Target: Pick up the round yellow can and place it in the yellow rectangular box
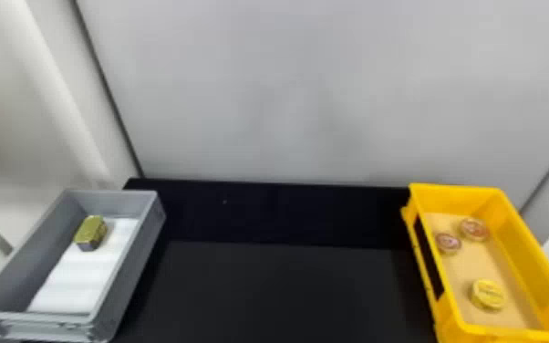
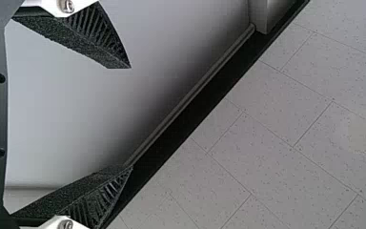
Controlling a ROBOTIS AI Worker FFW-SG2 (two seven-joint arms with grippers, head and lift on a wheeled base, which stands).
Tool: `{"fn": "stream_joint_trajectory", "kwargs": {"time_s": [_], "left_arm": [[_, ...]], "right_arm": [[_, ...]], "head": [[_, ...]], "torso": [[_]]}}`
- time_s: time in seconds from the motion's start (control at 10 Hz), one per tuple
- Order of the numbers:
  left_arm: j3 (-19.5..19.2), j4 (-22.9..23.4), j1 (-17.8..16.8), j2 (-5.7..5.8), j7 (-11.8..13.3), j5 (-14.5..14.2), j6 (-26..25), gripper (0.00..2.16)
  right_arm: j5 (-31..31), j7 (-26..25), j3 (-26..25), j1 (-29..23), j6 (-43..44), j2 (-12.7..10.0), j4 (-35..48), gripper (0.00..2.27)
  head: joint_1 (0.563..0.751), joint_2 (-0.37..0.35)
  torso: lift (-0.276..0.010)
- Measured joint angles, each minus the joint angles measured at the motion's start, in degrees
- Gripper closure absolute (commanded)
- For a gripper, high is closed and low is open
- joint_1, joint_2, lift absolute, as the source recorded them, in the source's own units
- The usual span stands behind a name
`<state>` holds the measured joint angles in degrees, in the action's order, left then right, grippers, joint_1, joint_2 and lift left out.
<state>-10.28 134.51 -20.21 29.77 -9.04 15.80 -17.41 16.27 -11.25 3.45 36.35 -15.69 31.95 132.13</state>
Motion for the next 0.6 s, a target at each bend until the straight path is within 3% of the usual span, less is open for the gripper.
{"fn": "stream_joint_trajectory", "kwargs": {"time_s": [0.3,0.6], "left_arm": [[0.3,-0.1,0.1,0.25,0.0,0.0,-0.2,0.09],[1.5,-0.7,-1.4,1.72,0.0,-0.2,-0.7,0.09]], "right_arm": [[0.0,0.1,0.5,0.1,-0.4,-0.1,-0.3,0.02],[-0.1,0.4,1.5,1.2,-1.1,0.4,-0.4,0.02]], "head": [[0.663,0.054],[0.663,0.054]], "torso": [[-0.01],[-0.01]]}}
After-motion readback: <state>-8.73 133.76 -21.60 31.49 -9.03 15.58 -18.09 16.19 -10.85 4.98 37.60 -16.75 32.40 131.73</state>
